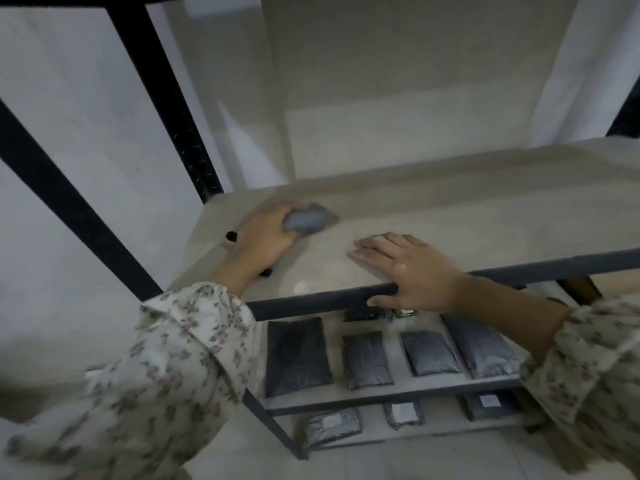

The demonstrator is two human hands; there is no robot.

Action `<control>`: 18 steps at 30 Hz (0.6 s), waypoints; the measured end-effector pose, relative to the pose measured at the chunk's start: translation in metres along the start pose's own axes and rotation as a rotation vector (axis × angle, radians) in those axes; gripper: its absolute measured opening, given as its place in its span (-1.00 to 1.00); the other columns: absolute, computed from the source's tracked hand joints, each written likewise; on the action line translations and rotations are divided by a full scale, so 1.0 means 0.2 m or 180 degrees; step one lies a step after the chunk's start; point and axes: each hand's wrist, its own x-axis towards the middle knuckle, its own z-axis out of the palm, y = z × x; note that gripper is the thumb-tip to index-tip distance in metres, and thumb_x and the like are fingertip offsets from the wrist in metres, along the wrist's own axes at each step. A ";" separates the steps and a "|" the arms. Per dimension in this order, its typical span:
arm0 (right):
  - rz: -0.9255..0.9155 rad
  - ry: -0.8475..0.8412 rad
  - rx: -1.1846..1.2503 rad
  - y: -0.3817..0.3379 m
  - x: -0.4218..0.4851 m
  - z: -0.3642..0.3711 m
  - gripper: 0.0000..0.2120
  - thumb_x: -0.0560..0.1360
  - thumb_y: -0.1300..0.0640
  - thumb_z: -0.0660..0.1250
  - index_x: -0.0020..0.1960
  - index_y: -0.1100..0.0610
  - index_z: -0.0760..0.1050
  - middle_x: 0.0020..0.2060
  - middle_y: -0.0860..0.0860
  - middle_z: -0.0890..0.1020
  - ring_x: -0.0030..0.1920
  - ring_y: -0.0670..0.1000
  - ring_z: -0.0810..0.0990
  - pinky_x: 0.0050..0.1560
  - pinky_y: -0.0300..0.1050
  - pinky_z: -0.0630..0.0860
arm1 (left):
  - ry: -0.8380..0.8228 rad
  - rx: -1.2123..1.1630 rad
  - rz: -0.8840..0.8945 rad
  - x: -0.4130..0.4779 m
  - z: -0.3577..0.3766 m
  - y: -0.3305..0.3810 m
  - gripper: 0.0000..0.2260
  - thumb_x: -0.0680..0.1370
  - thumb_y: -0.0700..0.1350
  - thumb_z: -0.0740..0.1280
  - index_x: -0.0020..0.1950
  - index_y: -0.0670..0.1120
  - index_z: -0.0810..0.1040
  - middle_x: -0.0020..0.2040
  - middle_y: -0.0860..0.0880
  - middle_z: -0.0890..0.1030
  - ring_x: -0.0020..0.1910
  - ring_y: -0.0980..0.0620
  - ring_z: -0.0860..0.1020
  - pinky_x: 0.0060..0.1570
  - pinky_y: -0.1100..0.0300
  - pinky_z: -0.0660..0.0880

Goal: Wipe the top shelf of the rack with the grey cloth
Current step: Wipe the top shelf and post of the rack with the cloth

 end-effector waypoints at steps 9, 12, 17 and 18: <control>0.0264 -0.0117 0.0613 0.01 0.01 -0.01 -0.13 0.31 -0.36 0.29 0.46 0.06 0.19 0.41 -0.02 0.32 0.37 0.02 0.30 0.38 -0.04 0.29 | -0.0506 -0.0042 0.0814 -0.38 0.00 0.16 -0.58 0.41 -0.16 0.40 0.22 0.17 0.50 0.16 0.07 0.61 0.06 0.11 0.57 0.05 0.19 0.49; 0.0287 -0.0084 0.1218 -0.01 0.03 -0.05 -0.11 0.20 -0.50 0.22 0.36 0.01 0.37 0.31 -0.04 0.42 0.29 -0.06 0.35 0.32 -0.08 0.32 | -0.0799 -0.1150 0.0694 -0.51 -0.04 0.21 -0.68 0.48 -0.22 0.36 0.18 0.08 0.51 0.12 0.12 0.60 0.09 0.28 0.54 0.08 0.36 0.46; 0.0753 0.0265 0.4090 -0.26 0.08 -0.16 -0.87 0.46 0.05 0.33 -0.02 0.06 0.49 -0.12 -0.09 0.56 -0.12 -0.24 0.54 -0.01 -0.31 0.44 | -0.0011 -0.3464 -0.0820 -0.49 -0.07 0.31 -0.82 0.60 -0.05 0.17 0.19 0.00 0.41 0.05 0.01 0.56 -0.06 0.22 0.59 -0.06 0.36 0.54; 0.0849 0.0374 0.4610 -0.32 0.11 -0.16 -0.92 0.48 0.08 0.30 -0.06 0.07 0.44 -0.15 -0.08 0.56 -0.13 -0.19 0.55 -0.04 -0.27 0.46 | -0.0018 -0.3598 -0.1041 -0.47 -0.06 0.33 -0.70 0.58 0.07 0.19 0.24 -0.04 0.40 0.11 -0.07 0.57 0.02 0.11 0.60 0.03 0.26 0.56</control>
